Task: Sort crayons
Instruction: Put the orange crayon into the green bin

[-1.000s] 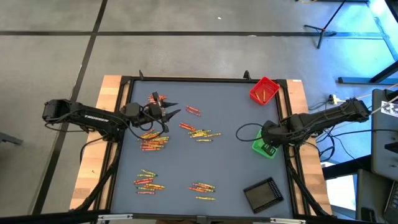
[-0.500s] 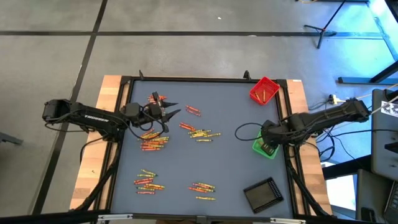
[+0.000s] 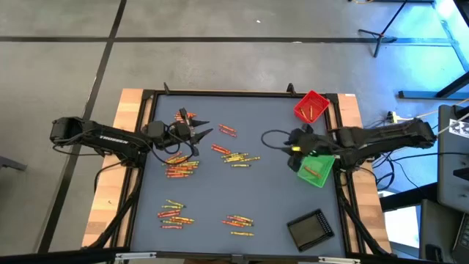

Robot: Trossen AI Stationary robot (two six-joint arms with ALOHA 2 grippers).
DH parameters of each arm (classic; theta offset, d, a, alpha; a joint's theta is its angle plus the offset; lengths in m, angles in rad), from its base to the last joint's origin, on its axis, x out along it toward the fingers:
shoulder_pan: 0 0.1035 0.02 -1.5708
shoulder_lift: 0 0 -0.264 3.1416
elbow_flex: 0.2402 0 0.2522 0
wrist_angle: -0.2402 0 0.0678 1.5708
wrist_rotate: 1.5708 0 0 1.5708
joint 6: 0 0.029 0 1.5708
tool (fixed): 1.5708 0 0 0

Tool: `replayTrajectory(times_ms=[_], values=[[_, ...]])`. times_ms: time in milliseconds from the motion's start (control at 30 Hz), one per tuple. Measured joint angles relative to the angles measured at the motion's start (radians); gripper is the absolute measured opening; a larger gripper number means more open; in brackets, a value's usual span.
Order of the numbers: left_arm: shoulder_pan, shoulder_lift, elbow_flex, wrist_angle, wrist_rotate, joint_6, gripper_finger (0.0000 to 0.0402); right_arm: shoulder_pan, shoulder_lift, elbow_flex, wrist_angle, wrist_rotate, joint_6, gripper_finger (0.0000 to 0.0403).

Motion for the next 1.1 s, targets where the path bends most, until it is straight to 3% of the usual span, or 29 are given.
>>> replayTrajectory(times_ms=[267, 567, 933, 1100], values=[[0.0, 0.0, 0.0, 0.0, 0.0, 0.001, 0.0127, -0.207, 0.243, -0.001, 0.313, -0.084, -0.256, 0.0131], [0.0, 0.0, 0.0, 0.0, 0.0, 0.001, 0.0127, -0.322, 0.529, 0.007, 0.721, -0.159, -0.369, 0.0131], [0.0, 0.0, 0.0, 0.0, 0.0, 0.002, 0.0127, -0.371, 0.794, 0.195, 0.737, -0.211, -0.415, 0.0131], [0.004, 0.0, 0.0, 0.0, 0.005, 0.002, 0.0127, -0.393, 0.895, 0.315, 0.642, -0.221, -0.426, 0.0131]])
